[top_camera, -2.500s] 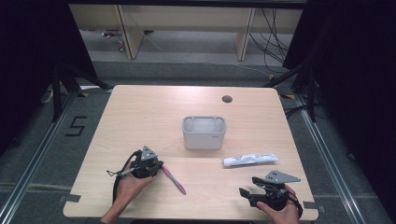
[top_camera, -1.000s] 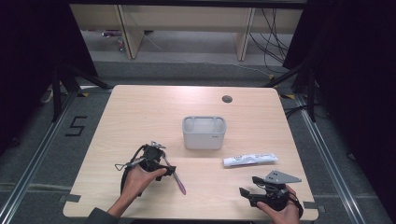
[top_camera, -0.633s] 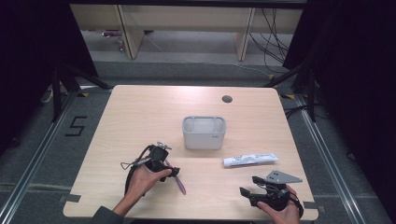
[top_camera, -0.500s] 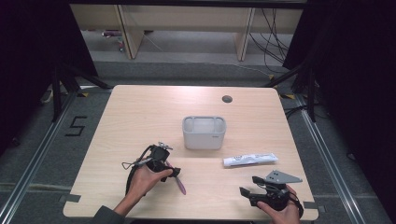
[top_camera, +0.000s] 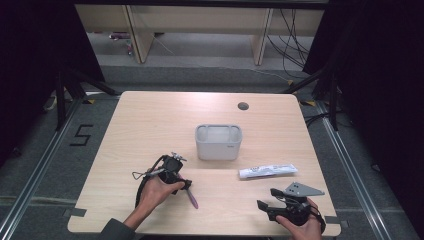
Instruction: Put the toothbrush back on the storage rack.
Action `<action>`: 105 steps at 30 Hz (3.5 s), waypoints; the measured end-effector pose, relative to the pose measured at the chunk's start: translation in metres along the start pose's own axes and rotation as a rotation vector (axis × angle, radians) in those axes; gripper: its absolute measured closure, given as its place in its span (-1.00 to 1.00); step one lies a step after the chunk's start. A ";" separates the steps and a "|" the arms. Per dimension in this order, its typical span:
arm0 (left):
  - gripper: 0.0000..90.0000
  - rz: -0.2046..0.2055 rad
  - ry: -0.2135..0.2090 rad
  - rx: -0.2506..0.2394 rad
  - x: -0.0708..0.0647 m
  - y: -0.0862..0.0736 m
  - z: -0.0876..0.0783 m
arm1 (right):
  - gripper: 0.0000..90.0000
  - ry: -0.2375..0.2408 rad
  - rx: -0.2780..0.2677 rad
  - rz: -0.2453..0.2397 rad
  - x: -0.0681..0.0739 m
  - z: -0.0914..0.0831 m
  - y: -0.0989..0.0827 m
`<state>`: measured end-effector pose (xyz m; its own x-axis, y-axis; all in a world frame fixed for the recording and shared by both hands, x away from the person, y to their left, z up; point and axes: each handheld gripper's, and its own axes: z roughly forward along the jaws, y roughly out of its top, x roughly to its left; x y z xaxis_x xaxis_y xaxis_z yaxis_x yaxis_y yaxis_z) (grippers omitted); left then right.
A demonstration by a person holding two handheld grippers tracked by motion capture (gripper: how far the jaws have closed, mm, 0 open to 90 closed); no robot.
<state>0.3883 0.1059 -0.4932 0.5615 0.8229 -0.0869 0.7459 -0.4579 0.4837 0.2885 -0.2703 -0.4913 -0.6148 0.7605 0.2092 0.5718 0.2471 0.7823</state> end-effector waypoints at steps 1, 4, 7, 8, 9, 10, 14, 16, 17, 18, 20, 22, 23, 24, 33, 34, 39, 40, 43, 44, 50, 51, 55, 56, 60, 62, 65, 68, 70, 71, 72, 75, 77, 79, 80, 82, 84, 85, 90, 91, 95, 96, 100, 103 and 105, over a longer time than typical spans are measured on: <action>-0.12 0.021 0.000 0.012 0.000 -0.001 -0.002 | -0.35 -0.009 0.001 -0.019 -0.003 -0.002 0.001; -0.04 0.041 0.008 0.018 0.000 -0.002 -0.003 | -0.35 -0.011 -0.003 -0.008 -0.004 -0.003 0.000; 0.11 0.069 0.014 0.028 -0.001 -0.002 -0.004 | -0.35 0.007 -0.006 0.011 -0.004 -0.002 0.000; 0.14 0.088 0.014 0.036 0.000 -0.002 -0.004 | -0.34 -0.003 -0.004 0.004 -0.004 -0.003 0.000; 0.23 0.101 0.014 0.042 -0.001 -0.002 -0.005 | -0.34 -0.003 -0.006 0.004 -0.004 -0.004 0.001; 0.26 0.101 0.014 0.042 -0.001 -0.002 -0.005 | -0.34 -0.003 -0.006 0.004 -0.004 -0.004 0.001; 0.36 0.133 0.011 0.073 -0.001 0.000 -0.007 | -0.34 -0.004 -0.002 0.039 -0.002 -0.004 0.000; 0.38 0.137 0.005 0.084 0.000 0.001 -0.008 | -0.34 -0.004 -0.004 0.025 -0.003 -0.004 0.001; 0.38 0.132 -0.003 0.089 0.000 0.002 -0.009 | -0.34 -0.006 0.009 0.054 -0.001 -0.005 0.001; 0.42 0.141 -0.007 0.093 0.001 0.003 -0.011 | -0.34 -0.005 -0.009 0.011 -0.005 -0.005 0.001; 0.43 0.128 -0.018 0.118 0.000 0.004 -0.014 | -0.34 -0.003 -0.009 0.010 -0.005 -0.005 0.001; 0.41 0.131 -0.022 0.127 0.000 0.004 -0.015 | -0.34 -0.003 -0.008 0.009 -0.005 -0.005 0.001; 0.41 0.139 -0.028 0.132 0.000 0.005 -0.016 | -0.34 -0.003 -0.007 0.009 -0.005 -0.005 0.001; 0.40 0.139 -0.028 0.132 0.000 0.005 -0.016 | -0.34 -0.003 -0.007 0.009 -0.005 -0.005 0.001; 0.56 0.144 -0.041 0.182 -0.002 0.004 -0.014 | -0.32 -0.003 -0.008 0.008 -0.005 -0.005 0.001; 0.59 0.148 -0.038 0.183 -0.002 0.003 -0.013 | -0.32 -0.002 -0.008 0.008 -0.005 -0.005 0.001; 0.70 0.169 -0.045 0.205 -0.003 0.002 -0.011 | -0.32 -0.002 -0.008 0.008 -0.005 -0.005 0.001; 0.72 0.175 -0.047 0.209 -0.003 0.002 -0.011 | -0.32 0.001 -0.011 0.009 -0.005 -0.005 0.001; 0.77 0.191 -0.048 0.221 -0.003 0.003 -0.011 | -0.32 -0.007 -0.012 -0.002 -0.005 -0.005 0.001; 0.78 0.191 -0.048 0.221 -0.003 0.003 -0.011 | -0.32 -0.007 -0.012 -0.002 -0.005 -0.005 0.001; 0.78 0.228 -0.055 0.240 -0.003 0.005 -0.010 | -0.32 0.006 -0.008 0.030 -0.003 -0.005 0.001; 0.78 0.243 -0.055 0.246 -0.003 0.006 -0.010 | -0.32 -0.007 -0.013 -0.006 -0.005 -0.005 0.001; 0.79 0.276 -0.043 0.263 -0.005 0.007 -0.011 | -0.32 0.003 -0.013 0.008 -0.005 -0.005 0.001; 0.79 0.281 -0.041 0.265 -0.005 0.007 -0.011 | -0.32 0.002 -0.012 0.015 -0.004 -0.005 0.001; 0.79 0.306 -0.037 0.268 -0.006 0.008 -0.012 | -0.32 0.009 -0.023 0.027 -0.003 -0.004 0.000; 0.79 0.324 -0.038 0.272 -0.006 0.009 -0.015 | -0.32 0.013 -0.015 0.036 -0.003 -0.004 0.000; 0.79 0.344 -0.036 0.259 -0.008 0.011 -0.018 | -0.32 0.013 -0.018 0.015 -0.005 -0.004 0.001; 0.79 0.354 -0.036 0.214 -0.010 0.013 -0.025 | -0.32 0.013 -0.017 0.016 -0.005 -0.004 0.001; 0.79 0.358 -0.039 0.191 -0.010 0.013 -0.029 | -0.32 0.017 -0.016 0.019 -0.005 -0.004 0.001; 0.79 0.358 -0.039 0.191 -0.010 0.013 -0.029 | -0.32 0.018 -0.017 0.020 -0.005 -0.004 0.001; 0.79 0.358 -0.049 0.149 -0.009 0.014 -0.033 | -0.32 0.016 -0.017 0.020 -0.005 -0.004 0.001; 0.79 0.360 -0.047 0.096 -0.008 0.014 -0.040 | -0.32 0.012 -0.018 0.017 -0.005 -0.004 0.001; 0.79 0.342 -0.054 0.048 -0.007 0.014 -0.046 | -0.32 0.000 -0.016 0.002 -0.006 -0.005 0.001; 0.79 0.305 -0.062 0.004 -0.006 0.014 -0.052 | -0.32 0.013 -0.019 0.020 -0.005 -0.004 0.001; 0.79 0.317 -0.065 -0.023 -0.003 0.015 -0.054 | -0.32 0.012 -0.020 0.020 -0.005 -0.004 0.001; 0.79 0.300 -0.074 -0.069 0.000 0.015 -0.061 | -0.32 0.016 -0.016 0.024 -0.005 -0.004 0.001; 0.79 0.288 -0.081 -0.096 0.001 0.015 -0.064 | -0.32 0.014 -0.014 0.024 -0.005 -0.004 0.001; 0.79 0.276 -0.081 -0.145 0.004 0.016 -0.070 | -0.32 0.015 -0.015 0.025 -0.005 -0.004 0.000; 0.79 0.240 -0.104 -0.210 0.009 0.018 -0.076 | -0.32 0.013 -0.012 0.046 -0.003 -0.004 0.000; 0.79 0.231 -0.099 -0.231 0.010 0.019 -0.077 | -0.32 0.013 -0.013 0.047 -0.003 -0.004 0.000; 0.79 0.205 -0.100 -0.317 0.012 0.022 -0.082 | -0.32 0.014 -0.014 0.049 -0.003 -0.004 0.000; 0.79 0.205 -0.100 -0.317 0.012 0.022 -0.082 | -0.32 0.014 -0.014 0.049 -0.003 -0.004 0.000; 0.79 0.176 -0.089 -0.433 0.016 0.026 -0.088 | -0.32 0.016 -0.015 0.026 -0.006 -0.004 0.000; 0.79 0.162 -0.086 -0.479 0.019 0.028 -0.092 | -0.32 0.016 -0.012 0.025 -0.006 -0.005 0.001; 0.79 0.141 -0.085 -0.512 0.018 0.029 -0.093 | -0.32 0.011 -0.012 0.025 -0.006 -0.005 0.000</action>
<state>0.3868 0.1388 -0.3994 0.6867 0.7252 -0.0503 0.4027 -0.3219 0.8568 0.2900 -0.2777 -0.4896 -0.6063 0.7598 0.2348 0.5802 0.2207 0.7840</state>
